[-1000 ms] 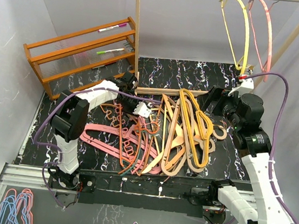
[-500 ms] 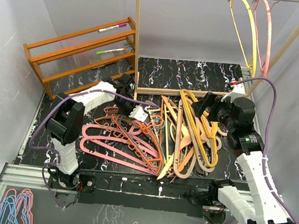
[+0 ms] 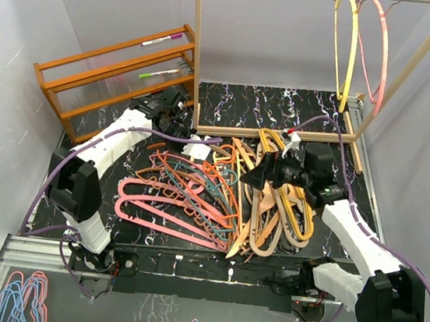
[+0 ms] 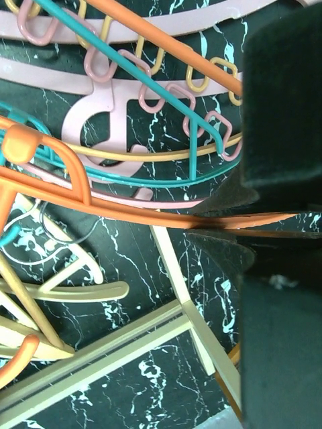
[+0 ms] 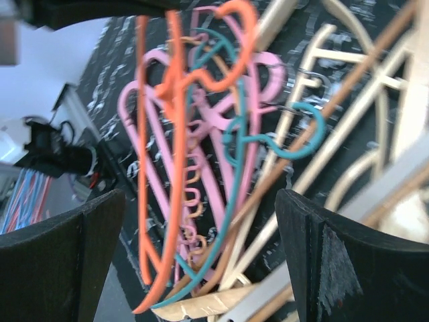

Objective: Organize the hangers
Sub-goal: Pick up the hanger at the center of the board.

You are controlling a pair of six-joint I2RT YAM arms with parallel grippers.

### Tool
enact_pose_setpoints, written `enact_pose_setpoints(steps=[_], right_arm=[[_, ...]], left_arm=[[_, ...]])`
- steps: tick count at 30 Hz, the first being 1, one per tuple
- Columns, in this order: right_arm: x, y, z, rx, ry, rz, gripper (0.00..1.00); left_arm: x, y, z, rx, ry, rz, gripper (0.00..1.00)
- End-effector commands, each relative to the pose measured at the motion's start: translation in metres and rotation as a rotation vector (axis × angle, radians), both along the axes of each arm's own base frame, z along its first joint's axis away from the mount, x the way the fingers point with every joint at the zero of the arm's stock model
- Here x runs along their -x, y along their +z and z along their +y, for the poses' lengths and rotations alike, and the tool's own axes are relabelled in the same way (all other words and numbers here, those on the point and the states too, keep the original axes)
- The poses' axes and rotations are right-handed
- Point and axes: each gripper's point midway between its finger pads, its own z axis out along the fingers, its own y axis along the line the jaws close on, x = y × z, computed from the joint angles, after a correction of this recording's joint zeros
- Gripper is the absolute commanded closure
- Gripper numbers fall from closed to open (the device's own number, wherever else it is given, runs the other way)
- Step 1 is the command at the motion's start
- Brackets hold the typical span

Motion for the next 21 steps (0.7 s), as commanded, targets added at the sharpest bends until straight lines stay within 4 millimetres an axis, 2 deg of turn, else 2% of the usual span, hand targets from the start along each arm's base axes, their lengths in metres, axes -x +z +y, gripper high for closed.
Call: enact_pose_setpoints(steps=[1,4,11,16,18,20,21], right_arm=[[0.019,0.035,0.037,-0.123,0.219,-0.133,0.01],[0.025,0.032,0.046,-0.135,0.254,-0.131,0.01],[0.026,-0.001,0.052,-0.102,0.245,-0.083,0.01],[0.023,-0.004,0.052,-0.105,0.231,-0.087,0.01],[0.022,0.001,0.054,-0.117,0.228,-0.090,0.13],[0.020,0.008,0.054,-0.130,0.211,-0.109,0.39],[0.017,0.014,0.053,-0.135,0.192,-0.123,0.59]], left_arm=[[-0.009,0.028,0.000,0.061,0.049,-0.038,1.00],[-0.019,0.038,0.001,0.079,0.069,-0.060,1.00],[-0.038,0.068,-0.005,0.150,0.101,-0.095,1.00],[-0.041,0.075,-0.007,0.172,0.108,-0.097,1.00],[-0.042,0.074,-0.007,0.174,0.113,-0.098,1.00],[-0.042,0.073,-0.007,0.177,0.118,-0.097,1.00],[-0.042,0.073,-0.007,0.179,0.120,-0.094,1.00]])
